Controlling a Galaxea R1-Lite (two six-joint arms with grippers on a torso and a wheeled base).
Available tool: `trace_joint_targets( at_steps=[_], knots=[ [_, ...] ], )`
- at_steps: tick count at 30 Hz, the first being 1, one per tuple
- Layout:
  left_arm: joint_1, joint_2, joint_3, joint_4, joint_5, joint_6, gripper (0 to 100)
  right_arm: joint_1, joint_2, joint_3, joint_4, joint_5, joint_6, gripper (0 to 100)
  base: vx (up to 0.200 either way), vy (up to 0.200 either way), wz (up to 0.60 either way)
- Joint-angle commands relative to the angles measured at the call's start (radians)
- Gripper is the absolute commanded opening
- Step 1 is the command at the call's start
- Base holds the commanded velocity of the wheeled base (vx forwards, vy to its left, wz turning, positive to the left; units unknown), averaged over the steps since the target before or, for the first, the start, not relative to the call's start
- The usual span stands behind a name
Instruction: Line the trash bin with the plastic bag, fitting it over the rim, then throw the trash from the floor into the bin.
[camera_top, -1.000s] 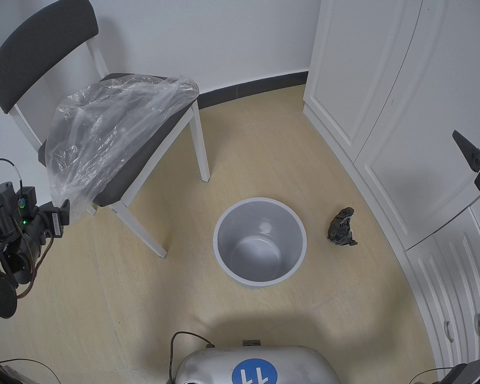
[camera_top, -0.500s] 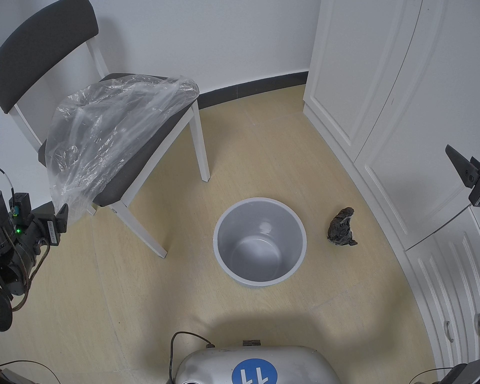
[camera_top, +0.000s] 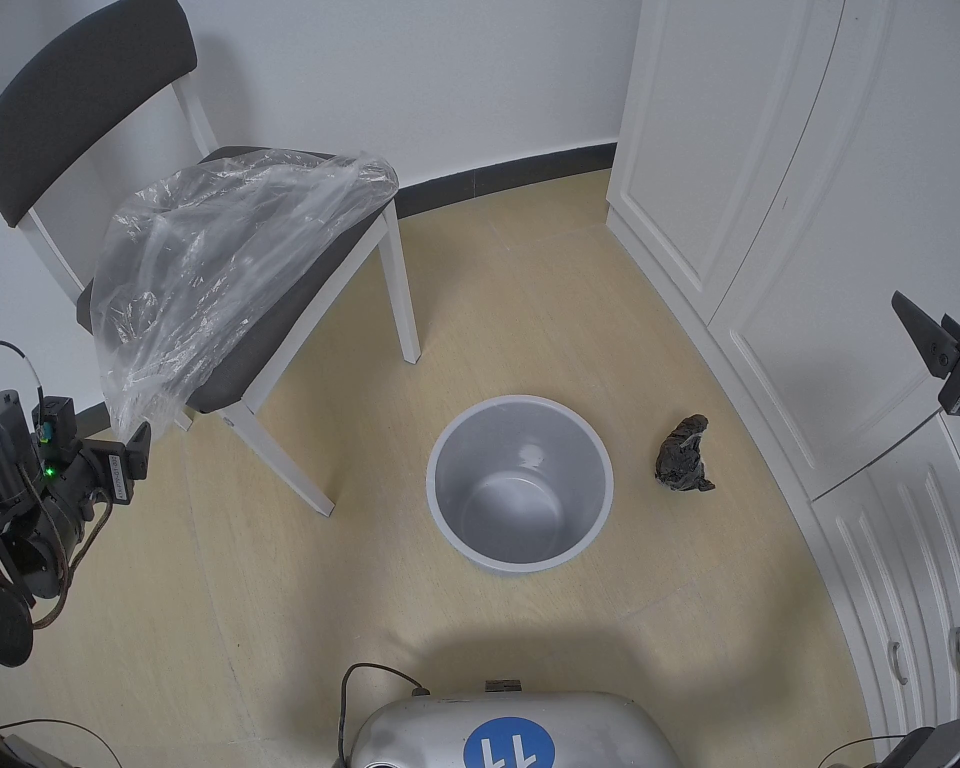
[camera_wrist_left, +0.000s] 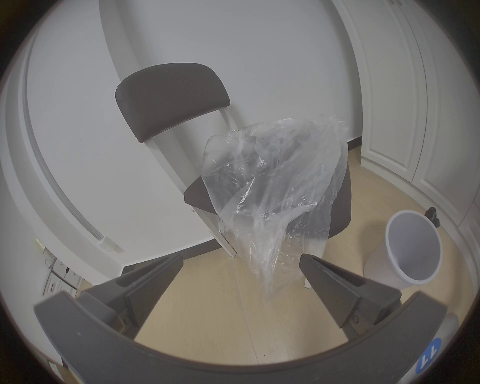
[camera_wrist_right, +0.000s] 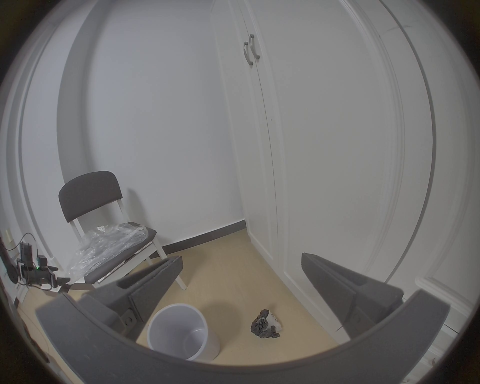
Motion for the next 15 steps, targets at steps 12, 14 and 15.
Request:
trace_joint_targets(
  at_steps=[12,14,15],
  knots=[
    [0.014,0.148,-0.029,-0.169,0.007,-0.001,100,0.0,-0.009,-0.002,-0.002,0.0,-0.001,100,0.0,0.0,0.0],
    [0.03,0.157,-0.038,-0.188,0.007,0.0,100,0.0,-0.007,0.0,-0.002,0.0,-0.001,100,0.0,0.0,0.0],
    [0.037,0.159,-0.044,-0.189,0.007,-0.001,100,0.0,-0.007,0.0,0.0,0.0,-0.001,100,0.0,0.0,0.0]
  ],
)
